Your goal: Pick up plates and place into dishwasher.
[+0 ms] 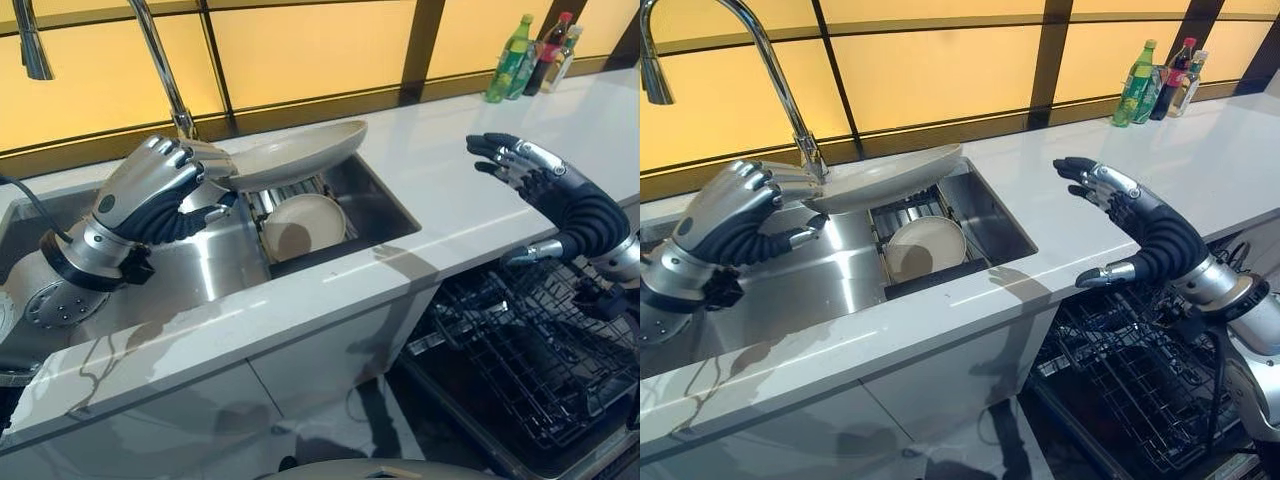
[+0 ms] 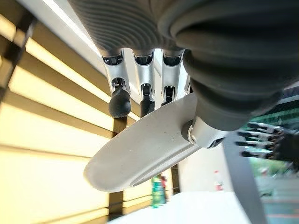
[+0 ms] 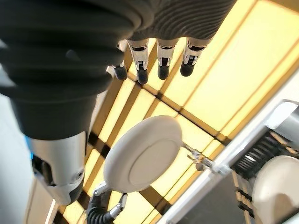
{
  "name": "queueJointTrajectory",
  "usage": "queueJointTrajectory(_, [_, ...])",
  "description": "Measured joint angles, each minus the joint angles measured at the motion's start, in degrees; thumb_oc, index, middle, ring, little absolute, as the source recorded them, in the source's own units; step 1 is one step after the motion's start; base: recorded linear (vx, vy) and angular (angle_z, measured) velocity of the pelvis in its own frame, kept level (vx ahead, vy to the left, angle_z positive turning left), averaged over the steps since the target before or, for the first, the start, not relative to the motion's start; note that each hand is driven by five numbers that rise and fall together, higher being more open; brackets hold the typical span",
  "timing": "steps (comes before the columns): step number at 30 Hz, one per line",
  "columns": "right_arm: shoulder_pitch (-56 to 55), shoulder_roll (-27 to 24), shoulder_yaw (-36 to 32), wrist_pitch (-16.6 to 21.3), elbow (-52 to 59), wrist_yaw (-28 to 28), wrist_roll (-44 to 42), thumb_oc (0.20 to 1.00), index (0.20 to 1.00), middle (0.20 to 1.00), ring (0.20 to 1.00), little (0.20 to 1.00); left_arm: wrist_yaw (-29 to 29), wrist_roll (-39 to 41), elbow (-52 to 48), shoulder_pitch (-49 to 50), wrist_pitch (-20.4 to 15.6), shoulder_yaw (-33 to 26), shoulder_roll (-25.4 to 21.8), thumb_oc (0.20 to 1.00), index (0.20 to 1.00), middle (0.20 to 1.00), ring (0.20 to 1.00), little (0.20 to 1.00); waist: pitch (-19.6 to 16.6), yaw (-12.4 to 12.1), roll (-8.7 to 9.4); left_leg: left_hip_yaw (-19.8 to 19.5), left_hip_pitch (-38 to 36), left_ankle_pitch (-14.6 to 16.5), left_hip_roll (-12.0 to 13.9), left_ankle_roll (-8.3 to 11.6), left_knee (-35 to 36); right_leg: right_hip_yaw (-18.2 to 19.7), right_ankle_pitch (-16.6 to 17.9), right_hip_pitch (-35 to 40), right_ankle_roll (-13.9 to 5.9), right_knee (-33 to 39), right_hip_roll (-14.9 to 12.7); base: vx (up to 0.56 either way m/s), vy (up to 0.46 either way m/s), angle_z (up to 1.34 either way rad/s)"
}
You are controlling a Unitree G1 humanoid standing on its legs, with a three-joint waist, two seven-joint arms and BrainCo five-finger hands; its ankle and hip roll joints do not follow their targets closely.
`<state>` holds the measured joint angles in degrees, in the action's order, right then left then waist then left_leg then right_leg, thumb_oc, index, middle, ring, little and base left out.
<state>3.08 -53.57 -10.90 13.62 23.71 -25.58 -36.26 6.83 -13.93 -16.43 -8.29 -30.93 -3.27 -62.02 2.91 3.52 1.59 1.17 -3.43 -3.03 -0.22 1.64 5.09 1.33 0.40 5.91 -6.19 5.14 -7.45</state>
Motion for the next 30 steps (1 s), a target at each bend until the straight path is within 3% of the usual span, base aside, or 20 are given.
queueJointTrajectory(3, [4.2,0.5,3.1,0.2,1.3,1.9,2.5,1.000,1.000,1.000,1.000,1.000,-5.4,5.0,-1.9,-3.1,-0.9,2.6,1.7,0.200,0.200,0.200,0.200,0.200,0.0,-0.7,0.00,0.2,0.0,0.0,0.0,0.01,0.0,-0.1,0.0,0.1,0.02,0.0,0.0,-0.01,0.002,-0.01])
queueJointTrajectory(7, [10.1,3.4,7.8,0.2,1.4,10.2,8.7,1.000,1.000,1.000,1.000,1.000,-15.1,13.9,-6.7,-8.0,-0.7,7.6,5.6,0.200,0.200,0.200,0.200,0.200,0.0,-1.4,0.00,0.0,-0.1,0.0,-0.1,0.00,0.0,-0.2,0.0,0.2,0.03,0.0,0.0,0.00,0.002,0.01])
queueJointTrajectory(10, [11.1,5.8,8.5,0.2,1.4,12.9,10.3,1.000,1.000,1.000,1.000,1.000,-18.5,17.3,-8.1,-8.8,0.5,8.8,6.0,0.200,0.200,0.200,0.200,0.200,0.0,-1.6,-0.03,-0.1,-0.4,0.0,-0.1,0.01,0.0,-0.3,0.0,0.6,0.03,0.0,0.0,0.00,0.000,0.00])
queueJointTrajectory(16, [11.6,7.0,12.4,-0.6,2.2,13.6,12.7,1.000,1.000,1.000,1.000,1.000,-21.5,20.4,-8.5,-10.5,3.8,9.8,8.2,0.200,0.200,0.200,0.200,0.200,0.1,-1.6,-0.23,-0.2,-0.9,0.2,0.0,0.12,0.0,-0.5,-0.1,1.0,0.05,0.0,0.0,0.00,0.000,0.00])
queueJointTrajectory(21, [13.2,7.0,14.2,-3.9,1.3,14.0,13.1,1.000,1.000,1.000,1.000,1.000,-22.3,21.7,-8.3,-10.6,5.7,10.0,8.6,0.200,0.200,0.200,0.200,0.200,0.1,-1.9,-0.41,-0.5,-0.8,0.2,0.0,0.08,0.0,-0.8,-0.1,1.2,0.06,0.0,0.0,0.00,-0.003,0.01])
queueJointTrajectory(28, [13.7,4.3,16.7,-9.0,0.6,9.1,14.4,1.000,1.000,1.000,1.000,1.000,-22.5,22.3,-8.0,-10.6,6.5,9.9,8.5,0.200,0.200,0.200,0.200,0.200,0.1,-4.2,-0.42,-1.0,-0.8,0.2,-0.2,0.06,0.0,-1.3,-0.2,1.4,0.06,0.0,0.0,0.00,-0.009,0.04])
queueJointTrajectory(29, [13.7,2.9,17.6,-9.4,0.6,8.5,14.3,0.809,0.809,0.809,0.809,0.809,-22.5,22.3,-8.0,-10.5,6.5,10.0,8.4,0.200,0.200,0.200,0.200,0.200,0.1,-4.3,-0.42,-1.1,-0.8,0.2,-0.2,0.07,0.0,-1.4,-0.3,1.5,0.07,0.0,0.0,0.01,-0.018,0.05])
queueJointTrajectory(30, [13.7,2.5,18.3,-9.6,0.4,8.2,14.3,0.244,0.244,0.244,0.244,0.244,-22.5,22.3,-8.0,-10.5,6.5,10.0,8.4,0.200,0.200,0.200,0.200,0.200,0.1,-4.4,-0.41,-1.3,-0.8,0.2,-0.2,0.08,0.0,-1.6,-0.3,1.6,0.10,0.0,0.0,0.01,-0.017,0.06])
